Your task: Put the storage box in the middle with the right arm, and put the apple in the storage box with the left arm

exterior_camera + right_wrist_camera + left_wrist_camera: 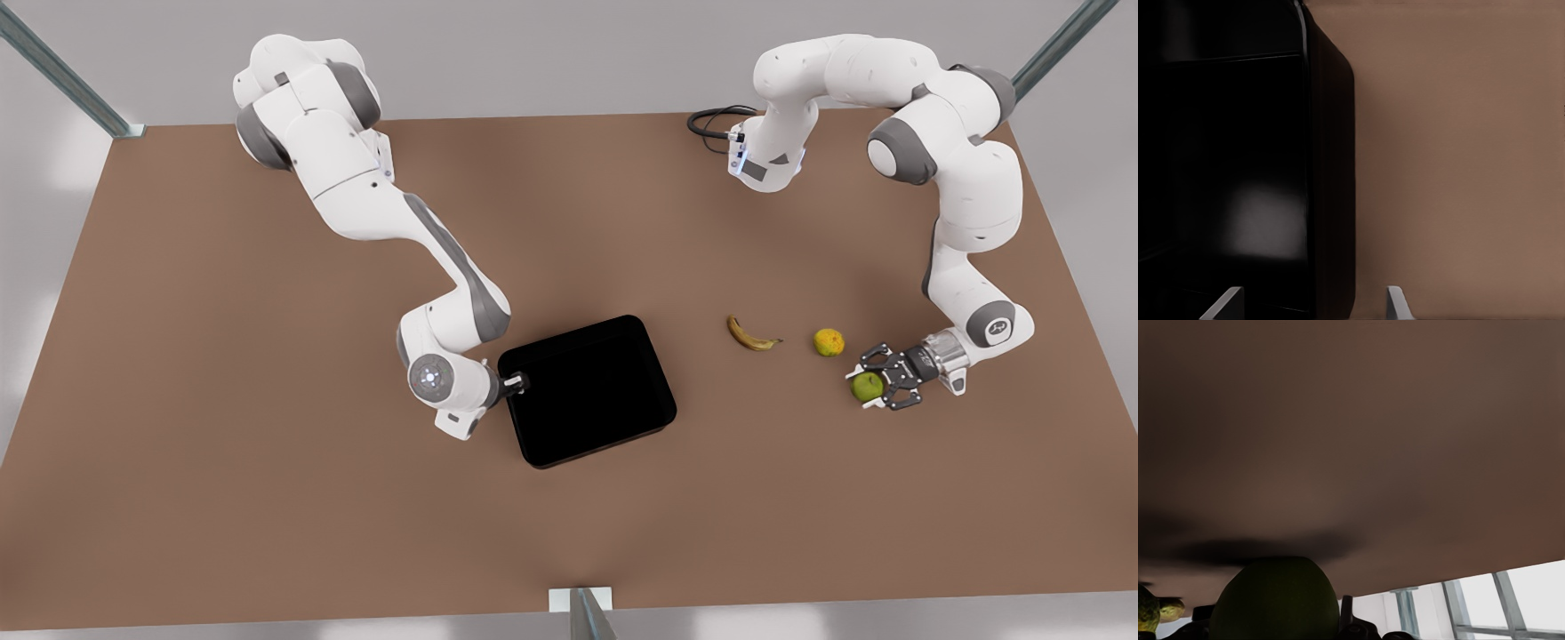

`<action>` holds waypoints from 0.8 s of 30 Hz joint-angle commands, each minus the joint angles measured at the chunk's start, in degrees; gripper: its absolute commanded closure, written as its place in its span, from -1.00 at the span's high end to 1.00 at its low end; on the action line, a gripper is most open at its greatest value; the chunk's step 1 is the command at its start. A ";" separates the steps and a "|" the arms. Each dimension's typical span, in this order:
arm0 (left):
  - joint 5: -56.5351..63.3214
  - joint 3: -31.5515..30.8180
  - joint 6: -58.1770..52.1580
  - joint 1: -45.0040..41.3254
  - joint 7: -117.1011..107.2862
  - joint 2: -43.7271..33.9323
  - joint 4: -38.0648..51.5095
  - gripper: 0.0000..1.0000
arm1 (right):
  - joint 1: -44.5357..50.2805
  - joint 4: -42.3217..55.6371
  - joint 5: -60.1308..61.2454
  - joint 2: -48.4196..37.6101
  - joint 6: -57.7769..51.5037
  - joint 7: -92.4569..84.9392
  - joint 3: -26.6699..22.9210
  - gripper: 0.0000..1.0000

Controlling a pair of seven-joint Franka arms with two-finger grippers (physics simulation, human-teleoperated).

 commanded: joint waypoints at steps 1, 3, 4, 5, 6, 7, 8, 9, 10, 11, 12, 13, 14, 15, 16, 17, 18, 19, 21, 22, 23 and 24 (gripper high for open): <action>-0.18 -0.01 0.08 0.00 0.01 0.00 0.00 -0.01 | -0.06 0.53 0.02 -0.18 -0.30 0.03 -0.04 1.00; -0.09 -0.01 0.17 0.00 0.01 0.08 0.00 -0.02 | -2.60 5.37 -0.07 -3.25 -6.62 0.64 -0.83 1.00; -0.09 -0.01 0.17 0.00 0.01 0.00 0.00 -0.20 | -4.18 5.81 -0.07 -6.06 -11.89 0.56 -2.50 1.00; -0.01 -0.01 -0.09 0.00 -0.87 -0.35 0.08 -0.53 | -7.70 5.90 -0.16 -8.96 -18.84 0.29 -3.03 1.00; 0.26 0.17 -0.62 0.00 -2.89 -0.88 1.05 -0.57 | -10.42 7.04 -0.42 -10.72 -24.38 0.03 -4.08 1.00; 0.78 0.70 -0.88 0.00 -4.47 -1.06 2.10 -0.57 | -11.74 10.02 -0.42 -10.90 -30.27 -0.23 -6.01 1.00; 2.81 1.05 -1.41 0.00 -7.02 -1.41 4.12 -0.57 | -14.11 11.96 -0.60 -12.48 -35.54 -4.00 -8.13 1.00; 5.61 1.14 -1.85 0.00 -9.39 -2.46 6.41 -0.57 | -18.25 9.60 -5.24 -18.53 -37.39 -11.47 -8.13 1.00; 8.87 0.87 -2.12 -0.09 -13.08 -4.13 8.08 -0.57 | -19.48 6.08 -12.37 -24.34 -38.97 -18.24 -8.04 1.00; 13.08 0.09 -3.70 -0.61 -15.46 -5.36 11.33 -0.57 | -21.24 4.14 -15.45 -29.26 -42.66 -19.22 -7.86 1.00; 17.04 -2.55 -3.52 -0.62 -18.88 -7.03 13.00 -0.57 | -21.59 1.16 -18.09 -33.13 -43.28 -19.22 -7.78 1.00; 20.30 -6.15 -2.91 -0.70 -21.08 -9.93 13.18 -0.57 | -22.03 -0.52 -18.44 -34.19 -44.07 -19.13 -7.78 1.00; 21.35 -9.05 -2.82 -0.70 -24.41 -12.30 13.09 -0.57 | -22.03 -1.22 -18.44 -32.97 -44.78 -18.60 -7.78 1.00; 21.53 -11.08 -2.64 -0.61 -26.09 -13.45 13.18 -0.57 | -22.03 -1.31 -18.44 -31.12 -44.52 -18.25 -7.78 1.00; 22.67 -12.57 -2.56 -1.31 -27.76 -14.59 13.18 -0.57 | -22.03 -1.31 -18.44 -30.06 -43.99 -18.25 -7.78 1.00; 22.67 -12.75 -2.03 -3.60 -30.13 -15.91 13.00 -0.57 | -22.03 -2.10 -18.44 -30.06 -42.32 -18.34 -7.78 1.00; 22.67 -12.75 -0.10 -7.10 -35.48 -17.23 13.00 -0.57 | -22.03 -2.63 -18.53 -30.23 -41.53 -18.34 -7.78 1.00; 22.58 -12.84 1.22 -10.19 -39.18 -17.93 13.09 -0.57 | -22.03 -2.71 -19.14 -30.24 -41.53 -18.34 -7.78 1.00; 22.50 -12.84 5.78 -17.13 -46.73 -18.81 13.35 -0.57 | -22.03 -2.72 -19.23 -30.15 -41.61 -18.34 -7.78 1.00; 22.06 -13.36 10.00 -21.17 -51.48 -18.81 13.71 -0.57 | -22.03 -2.72 -19.23 -30.15 -41.61 -18.43 -7.78 1.00; 22.06 -15.02 13.51 -22.76 -55.08 -18.81 13.71 -0.57 | -22.03 -2.72 -19.23 -30.15 -41.61 -18.34 -7.78 1.00; 22.67 -18.37 18.17 -24.16 -60.01 -18.64 14.50 -0.57 | -22.03 -2.72 -19.23 -30.15 -41.61 -18.43 -7.78 1.00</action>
